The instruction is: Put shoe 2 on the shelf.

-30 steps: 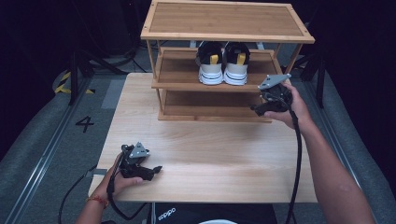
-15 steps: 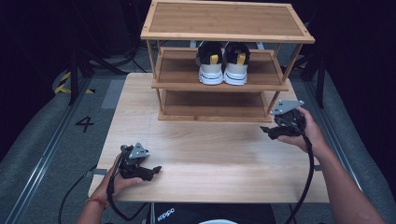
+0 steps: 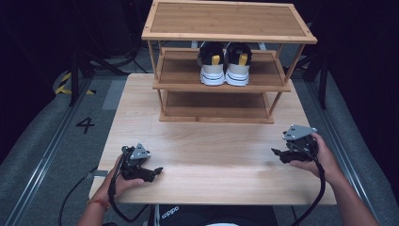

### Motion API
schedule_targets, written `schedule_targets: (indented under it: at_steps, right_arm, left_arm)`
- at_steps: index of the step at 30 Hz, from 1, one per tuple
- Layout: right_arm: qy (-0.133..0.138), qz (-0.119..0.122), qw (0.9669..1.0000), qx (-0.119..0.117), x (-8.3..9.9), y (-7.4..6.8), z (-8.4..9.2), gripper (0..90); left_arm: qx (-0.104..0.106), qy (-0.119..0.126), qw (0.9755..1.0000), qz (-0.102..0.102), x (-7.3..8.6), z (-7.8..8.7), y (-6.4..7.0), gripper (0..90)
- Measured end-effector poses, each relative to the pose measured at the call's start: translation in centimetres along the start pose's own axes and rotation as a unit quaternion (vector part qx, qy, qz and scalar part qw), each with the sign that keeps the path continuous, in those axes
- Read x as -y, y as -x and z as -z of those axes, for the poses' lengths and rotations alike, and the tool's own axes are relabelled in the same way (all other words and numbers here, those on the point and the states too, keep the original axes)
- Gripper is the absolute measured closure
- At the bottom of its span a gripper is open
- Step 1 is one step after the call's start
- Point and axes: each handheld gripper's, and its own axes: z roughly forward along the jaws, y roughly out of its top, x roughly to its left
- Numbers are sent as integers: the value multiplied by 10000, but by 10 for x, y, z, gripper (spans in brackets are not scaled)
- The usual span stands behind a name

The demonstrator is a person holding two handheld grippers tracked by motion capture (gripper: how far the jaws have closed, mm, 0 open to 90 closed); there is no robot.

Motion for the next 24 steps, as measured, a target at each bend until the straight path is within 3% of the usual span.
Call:
schedule_targets:
  at_steps: [7,14,24]
  right_arm:
    - [-40,-124,9999,31,34,-7,2,216]
    - [24,-382,9992,-123,65,-11,-3,208]
    - [183,-1107,9934,-243,119,-12,-1,174]
  left_arm:
    - [-18,-4,10000,-20,0,0,0,145]
    - [-16,-8,10000,-24,-1,0,-1,145]
    - [-23,-32,10000,7,-1,0,0,145]
